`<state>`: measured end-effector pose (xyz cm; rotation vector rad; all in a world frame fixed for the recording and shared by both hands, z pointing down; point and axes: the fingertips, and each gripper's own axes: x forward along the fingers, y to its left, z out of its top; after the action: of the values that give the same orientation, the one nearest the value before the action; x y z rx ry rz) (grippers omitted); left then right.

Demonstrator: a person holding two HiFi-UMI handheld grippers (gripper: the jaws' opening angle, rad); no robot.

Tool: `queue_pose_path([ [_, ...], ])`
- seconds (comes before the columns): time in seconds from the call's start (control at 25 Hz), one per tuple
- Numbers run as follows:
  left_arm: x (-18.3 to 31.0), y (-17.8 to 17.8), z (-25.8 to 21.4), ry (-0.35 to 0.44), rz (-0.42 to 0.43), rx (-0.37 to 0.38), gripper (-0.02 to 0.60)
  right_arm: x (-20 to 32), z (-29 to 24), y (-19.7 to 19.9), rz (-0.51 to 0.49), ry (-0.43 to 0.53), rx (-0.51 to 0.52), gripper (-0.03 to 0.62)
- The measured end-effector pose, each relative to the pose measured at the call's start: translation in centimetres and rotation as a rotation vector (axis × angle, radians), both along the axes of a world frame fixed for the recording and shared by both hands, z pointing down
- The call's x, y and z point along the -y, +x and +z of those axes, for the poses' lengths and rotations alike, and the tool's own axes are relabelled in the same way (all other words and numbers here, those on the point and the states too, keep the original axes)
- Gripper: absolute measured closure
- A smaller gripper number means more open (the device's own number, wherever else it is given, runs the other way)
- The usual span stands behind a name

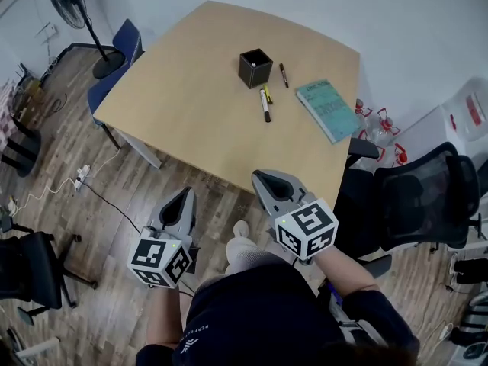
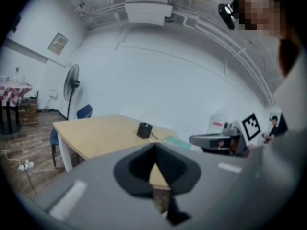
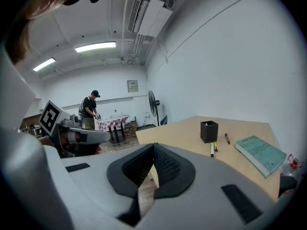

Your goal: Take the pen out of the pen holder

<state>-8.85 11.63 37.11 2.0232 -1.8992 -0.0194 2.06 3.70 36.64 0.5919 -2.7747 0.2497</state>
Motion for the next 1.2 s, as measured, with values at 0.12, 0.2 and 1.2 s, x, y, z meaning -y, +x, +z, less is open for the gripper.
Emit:
queue_pose_path([
  [0.12,2.6,-1.1,-0.6,0.004,-0.006,0.023,0.577,2.8,-0.3,-1.0,-0.003,0.001,0.003,0.594],
  [0.2,4.3,-1.8,-0.9,0.008,-0.018,0.026,0.577,4.7,-0.6,-1.4,-0.001,-0.005,0.009,0.594],
  [1.2,20.5,-3.6,-0.6,0.027,0.109,0.033,0.575,17.9,-1.7,-3.6,0.085,0.019,0.02,0.482],
])
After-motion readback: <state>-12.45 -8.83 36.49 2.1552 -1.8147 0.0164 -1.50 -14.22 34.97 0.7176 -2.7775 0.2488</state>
